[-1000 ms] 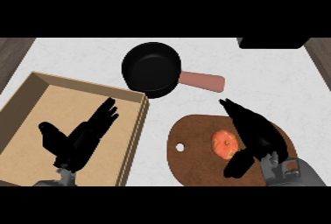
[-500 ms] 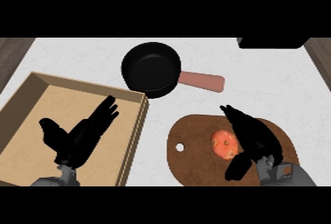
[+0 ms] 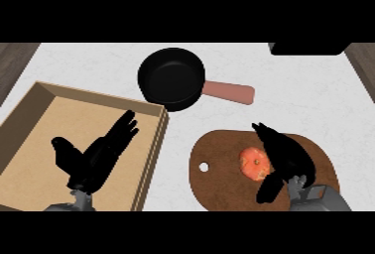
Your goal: Pick the squash from the cutting board and place it in the pot
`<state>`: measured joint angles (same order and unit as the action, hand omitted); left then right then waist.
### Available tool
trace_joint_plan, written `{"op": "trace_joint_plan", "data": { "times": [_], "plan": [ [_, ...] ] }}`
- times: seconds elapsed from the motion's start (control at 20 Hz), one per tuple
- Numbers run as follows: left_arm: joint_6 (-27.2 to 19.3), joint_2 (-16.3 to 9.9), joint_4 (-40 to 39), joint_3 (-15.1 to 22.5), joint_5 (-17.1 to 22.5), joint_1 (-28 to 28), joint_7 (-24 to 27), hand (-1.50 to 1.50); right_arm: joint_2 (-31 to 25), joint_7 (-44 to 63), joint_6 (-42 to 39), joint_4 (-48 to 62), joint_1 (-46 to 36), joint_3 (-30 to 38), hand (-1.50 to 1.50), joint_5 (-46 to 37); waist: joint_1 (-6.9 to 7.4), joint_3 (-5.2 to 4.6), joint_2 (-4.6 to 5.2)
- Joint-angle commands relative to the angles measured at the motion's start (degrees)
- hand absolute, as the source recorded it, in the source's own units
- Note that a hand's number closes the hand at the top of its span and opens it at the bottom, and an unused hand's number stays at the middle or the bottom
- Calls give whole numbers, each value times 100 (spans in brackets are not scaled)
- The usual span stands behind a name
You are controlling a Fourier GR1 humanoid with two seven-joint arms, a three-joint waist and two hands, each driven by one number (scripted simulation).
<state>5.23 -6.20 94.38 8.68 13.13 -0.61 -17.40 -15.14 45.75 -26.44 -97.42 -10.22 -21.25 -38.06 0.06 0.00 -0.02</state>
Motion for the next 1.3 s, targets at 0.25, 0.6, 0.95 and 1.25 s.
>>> {"op": "trace_joint_plan", "data": {
  "times": [0.25,0.6,0.95,1.25],
  "plan": [
    [-38,257,223,29,-217,149,-93,0,263,-410,-165,488,-115,412,-150,-440,2,0,0],
    [148,122,496,-184,-50,141,-433,0,688,-774,20,1132,-319,462,150,-591,15,1,1],
    [364,149,-22,-288,-136,21,-65,0,753,-1408,242,695,144,104,150,-837,-7,0,-1],
    [330,269,-50,-358,-161,-45,-145,0,793,-1859,310,1214,-274,355,150,-1155,3,0,0]
  ]
}}
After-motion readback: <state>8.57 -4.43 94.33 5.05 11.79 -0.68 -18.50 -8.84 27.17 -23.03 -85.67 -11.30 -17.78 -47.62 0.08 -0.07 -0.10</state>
